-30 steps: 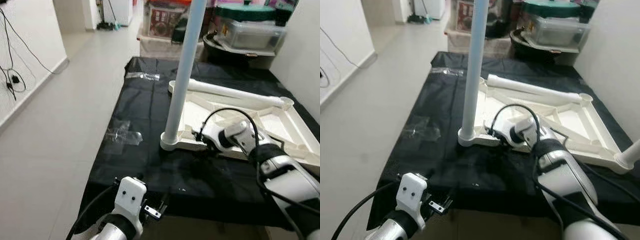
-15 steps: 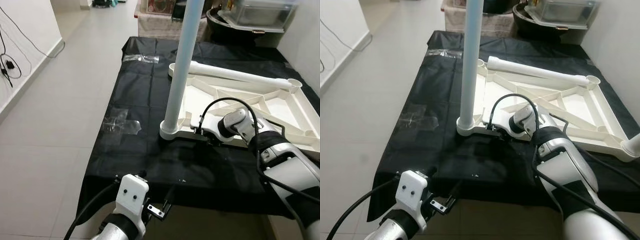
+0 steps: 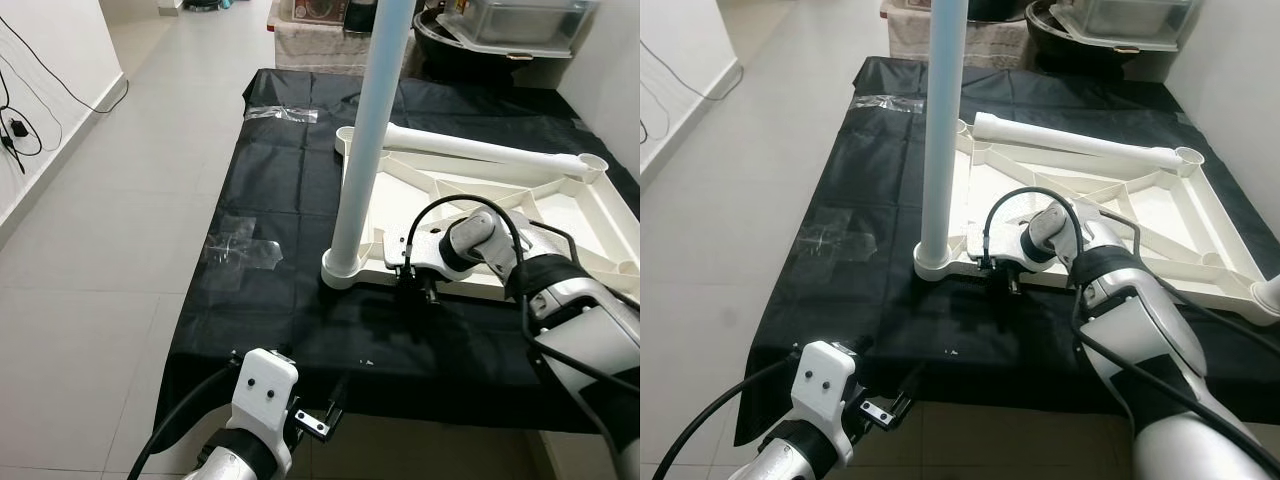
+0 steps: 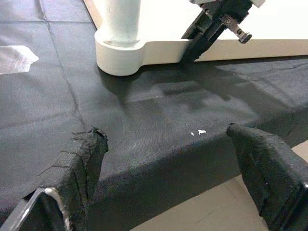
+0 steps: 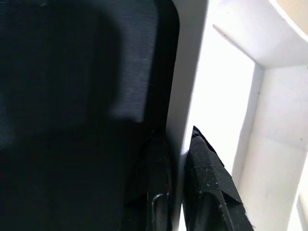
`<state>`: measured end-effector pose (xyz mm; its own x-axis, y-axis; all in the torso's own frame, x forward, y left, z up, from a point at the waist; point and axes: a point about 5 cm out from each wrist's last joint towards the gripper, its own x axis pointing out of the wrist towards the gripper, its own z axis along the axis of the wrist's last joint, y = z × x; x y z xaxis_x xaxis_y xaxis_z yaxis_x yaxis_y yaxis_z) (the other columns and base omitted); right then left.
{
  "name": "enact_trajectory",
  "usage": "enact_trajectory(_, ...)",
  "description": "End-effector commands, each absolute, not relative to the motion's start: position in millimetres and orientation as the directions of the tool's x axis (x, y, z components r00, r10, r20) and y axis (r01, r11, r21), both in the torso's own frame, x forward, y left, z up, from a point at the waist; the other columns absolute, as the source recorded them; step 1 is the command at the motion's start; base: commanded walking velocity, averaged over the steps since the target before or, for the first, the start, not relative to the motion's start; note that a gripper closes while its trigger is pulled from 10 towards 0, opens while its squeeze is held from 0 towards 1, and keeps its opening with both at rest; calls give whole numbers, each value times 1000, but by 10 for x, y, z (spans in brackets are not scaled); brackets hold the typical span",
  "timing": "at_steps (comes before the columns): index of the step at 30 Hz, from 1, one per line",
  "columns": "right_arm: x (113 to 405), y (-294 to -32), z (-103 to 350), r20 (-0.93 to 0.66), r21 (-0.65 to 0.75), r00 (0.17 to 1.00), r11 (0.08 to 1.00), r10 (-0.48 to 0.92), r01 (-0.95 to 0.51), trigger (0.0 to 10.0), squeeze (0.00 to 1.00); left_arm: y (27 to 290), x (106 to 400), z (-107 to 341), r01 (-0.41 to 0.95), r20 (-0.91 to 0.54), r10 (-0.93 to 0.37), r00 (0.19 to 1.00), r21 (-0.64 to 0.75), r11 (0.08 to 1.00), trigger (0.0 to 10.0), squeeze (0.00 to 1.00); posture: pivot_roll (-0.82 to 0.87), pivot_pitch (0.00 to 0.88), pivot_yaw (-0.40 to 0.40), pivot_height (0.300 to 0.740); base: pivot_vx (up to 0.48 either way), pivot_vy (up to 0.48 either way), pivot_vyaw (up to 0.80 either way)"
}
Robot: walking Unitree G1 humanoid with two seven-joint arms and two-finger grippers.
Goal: Building children table
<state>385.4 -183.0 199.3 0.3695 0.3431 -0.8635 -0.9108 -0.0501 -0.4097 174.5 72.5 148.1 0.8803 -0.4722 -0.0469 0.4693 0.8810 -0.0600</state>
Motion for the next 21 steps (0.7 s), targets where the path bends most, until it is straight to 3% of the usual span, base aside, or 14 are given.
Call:
enact_trajectory(1, 3753, -1846, 1803, -932, -331, 271, -258, 242, -908, 0, 0, 712, 1731, 1471, 477, -64, -481, 874, -69, 876, 10000, 0, 162, 188, -92, 740, 0, 0, 0)
enact_trajectory(2, 3753, -1846, 1803, -932, -331, 271, -258, 242, -908, 0, 0, 712, 1731, 1471, 477, -64, -481, 874, -69, 876, 10000, 0, 162, 188, -92, 740, 0, 0, 0)
enact_trajectory(4, 3717, -1894, 1784, -952, -304, 262, -398, 158, -865, 0, 0, 712, 1737, 1471, 477, -68, -481, 874, -69, 876, 10000, 0, 158, 185, -90, 740, 0, 0, 0)
enact_trajectory(6, 3691, -1941, 1775, -963, -268, 247, -463, 106, -845, 0, 0, 711, 1745, 1467, 476, -71, -480, 874, -70, 877, 10000, 0, 158, 184, -90, 740, 0, 0, 0)
enact_trajectory(18, 3673, -2018, 1775, -967, -237, 249, -518, 47, -822, 0, 0, 712, 1761, 1459, 473, -76, -477, 875, -70, 878, 10000, 0, 156, 176, -94, 740, 0, 0, 0)
enact_trajectory(19, 3687, -1989, 1769, -960, -269, 270, -508, 73, -818, 10000, 0, 712, 1758, 1458, 473, -77, -477, 875, -70, 879, 10000, 0, 159, 175, -92, 740, 0, 0, 0)
enact_trajectory(21, 3694, -1958, 1766, -953, -296, 284, -504, 104, -812, 10000, 0, 712, 1758, 1456, 472, -79, -476, 876, -70, 879, 10000, 0, 161, 172, -92, 740, 0, 0, 0)
